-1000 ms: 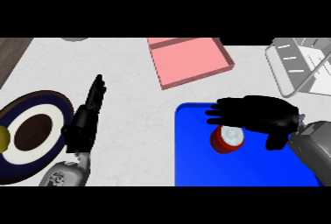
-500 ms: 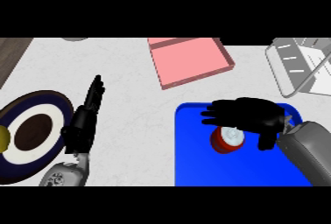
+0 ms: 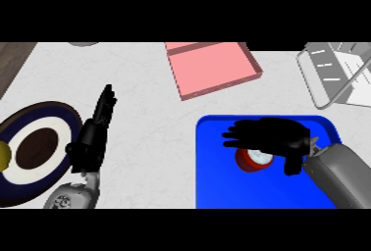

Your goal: Pick the can from the tray and place it in the tiered basket

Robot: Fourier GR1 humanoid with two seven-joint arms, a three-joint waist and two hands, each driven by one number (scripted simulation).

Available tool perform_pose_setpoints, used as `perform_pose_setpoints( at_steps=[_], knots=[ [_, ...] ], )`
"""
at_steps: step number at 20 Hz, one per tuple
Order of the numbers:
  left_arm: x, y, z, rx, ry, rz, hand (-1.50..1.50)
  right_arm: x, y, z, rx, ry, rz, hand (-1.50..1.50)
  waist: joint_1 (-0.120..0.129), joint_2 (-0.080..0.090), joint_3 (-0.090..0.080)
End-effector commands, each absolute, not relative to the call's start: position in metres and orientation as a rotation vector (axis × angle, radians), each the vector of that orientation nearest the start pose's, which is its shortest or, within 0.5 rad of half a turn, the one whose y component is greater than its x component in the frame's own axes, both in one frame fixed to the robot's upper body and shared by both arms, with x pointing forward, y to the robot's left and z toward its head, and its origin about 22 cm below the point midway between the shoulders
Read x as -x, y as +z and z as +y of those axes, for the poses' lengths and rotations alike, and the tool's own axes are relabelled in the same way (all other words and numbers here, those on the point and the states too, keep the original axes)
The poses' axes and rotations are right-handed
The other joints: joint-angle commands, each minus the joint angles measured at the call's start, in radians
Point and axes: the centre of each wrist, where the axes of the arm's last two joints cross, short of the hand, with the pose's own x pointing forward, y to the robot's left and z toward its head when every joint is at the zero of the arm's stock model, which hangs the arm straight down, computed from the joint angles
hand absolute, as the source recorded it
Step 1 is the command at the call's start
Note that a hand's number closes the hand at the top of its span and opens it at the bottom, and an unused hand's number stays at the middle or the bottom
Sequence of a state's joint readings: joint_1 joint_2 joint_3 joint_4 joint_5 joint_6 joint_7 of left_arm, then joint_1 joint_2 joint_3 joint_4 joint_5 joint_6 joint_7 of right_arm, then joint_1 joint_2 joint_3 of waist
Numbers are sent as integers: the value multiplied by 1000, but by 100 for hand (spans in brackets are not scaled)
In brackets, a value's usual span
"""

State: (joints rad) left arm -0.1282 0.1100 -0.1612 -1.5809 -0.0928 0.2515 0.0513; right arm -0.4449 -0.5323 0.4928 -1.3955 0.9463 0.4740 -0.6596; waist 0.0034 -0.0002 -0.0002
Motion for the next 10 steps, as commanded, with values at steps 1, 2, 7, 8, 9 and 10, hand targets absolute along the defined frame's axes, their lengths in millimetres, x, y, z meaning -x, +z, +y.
perform_pose_setpoints(
  at_steps=[1,2,7,8,9,10],
  knots=[
    [-266,28,195,-195,-102,-1659,0,-320,63,-223,-58,2116,-1472,-150,0,0,0],
    [-268,19,210,-184,-117,-1670,0,-319,71,-225,-61,2111,-1473,-150,-2,0,0],
    [-267,22,210,-183,-110,-1646,0,-327,54,-214,-22,2072,-1571,150,4,2,0],
    [-276,42,213,-181,-108,-1670,0,-318,61,-217,15,2083,-1600,150,-1,0,0],
    [-275,21,194,-209,-97,-1665,0,-307,36,-223,37,2071,-1659,150,-3,2,0],
    [-278,33,183,-203,-126,-1660,0,-313,47,-211,58,2091,-1711,150,-1,1,1]
  ],
)
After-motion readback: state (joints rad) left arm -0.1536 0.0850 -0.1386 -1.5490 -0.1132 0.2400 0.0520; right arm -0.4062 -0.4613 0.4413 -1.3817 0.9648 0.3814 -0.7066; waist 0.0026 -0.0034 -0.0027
